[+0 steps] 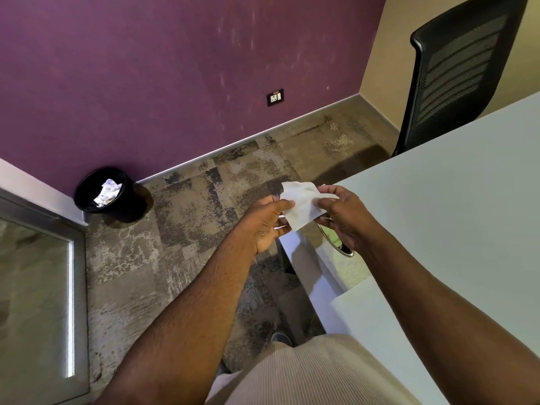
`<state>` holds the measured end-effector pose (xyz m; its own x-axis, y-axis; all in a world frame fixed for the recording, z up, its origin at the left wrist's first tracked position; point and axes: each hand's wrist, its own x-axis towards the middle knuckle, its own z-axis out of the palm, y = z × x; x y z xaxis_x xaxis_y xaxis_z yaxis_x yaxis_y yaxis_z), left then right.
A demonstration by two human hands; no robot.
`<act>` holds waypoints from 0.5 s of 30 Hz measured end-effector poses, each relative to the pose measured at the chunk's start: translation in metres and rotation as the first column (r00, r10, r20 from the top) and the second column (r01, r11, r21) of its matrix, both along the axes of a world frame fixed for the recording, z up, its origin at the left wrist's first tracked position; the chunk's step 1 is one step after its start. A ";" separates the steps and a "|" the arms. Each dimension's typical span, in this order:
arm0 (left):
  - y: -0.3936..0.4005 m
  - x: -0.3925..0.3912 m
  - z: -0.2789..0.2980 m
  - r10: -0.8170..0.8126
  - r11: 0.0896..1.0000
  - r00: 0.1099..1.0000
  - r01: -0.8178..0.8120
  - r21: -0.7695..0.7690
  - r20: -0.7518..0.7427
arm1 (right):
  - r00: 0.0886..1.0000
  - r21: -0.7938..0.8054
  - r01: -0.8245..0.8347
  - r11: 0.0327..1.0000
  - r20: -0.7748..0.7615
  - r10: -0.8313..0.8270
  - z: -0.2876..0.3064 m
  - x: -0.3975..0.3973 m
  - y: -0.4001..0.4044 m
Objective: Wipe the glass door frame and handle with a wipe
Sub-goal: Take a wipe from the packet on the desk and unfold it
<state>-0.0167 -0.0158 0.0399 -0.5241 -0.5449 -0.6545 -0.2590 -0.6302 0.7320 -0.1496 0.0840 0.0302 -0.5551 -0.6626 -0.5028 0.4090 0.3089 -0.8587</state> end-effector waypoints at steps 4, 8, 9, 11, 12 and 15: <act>-0.002 0.007 0.004 -0.007 0.998 0.996 0.002 -0.062 -0.084 | 1.000 -0.067 -0.002 0.998 -0.031 0.000 0.000 0.003 -0.002; -0.003 0.013 0.016 -0.050 0.974 0.986 0.012 -0.227 -0.160 | 0.999 -0.259 -0.029 0.965 0.013 0.034 0.006 0.005 -0.001; -0.004 0.014 0.019 -0.059 0.963 0.984 0.011 -0.270 -0.170 | 0.999 -0.297 -0.038 0.954 0.024 0.047 0.008 0.004 -0.001; -0.005 0.017 0.025 -0.092 0.935 0.982 0.029 -0.354 -0.162 | 0.997 -0.325 -0.057 0.944 0.028 0.070 0.011 0.004 -0.003; -0.006 0.018 0.027 -0.110 0.924 0.981 0.042 -0.381 -0.160 | 0.996 -0.328 -0.061 0.943 0.035 0.076 0.012 0.003 -0.003; -0.009 0.021 0.031 -0.101 0.928 0.974 0.019 -0.372 -0.201 | 0.992 -0.324 -0.023 0.946 0.108 0.062 0.014 0.002 -0.004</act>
<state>0.0042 -0.0250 0.0713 -0.6681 -0.6876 -0.2845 -0.1001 -0.2958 0.9500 -0.1476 0.0796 0.0438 -0.4738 -0.8212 -0.3181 0.5038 0.0435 -0.8627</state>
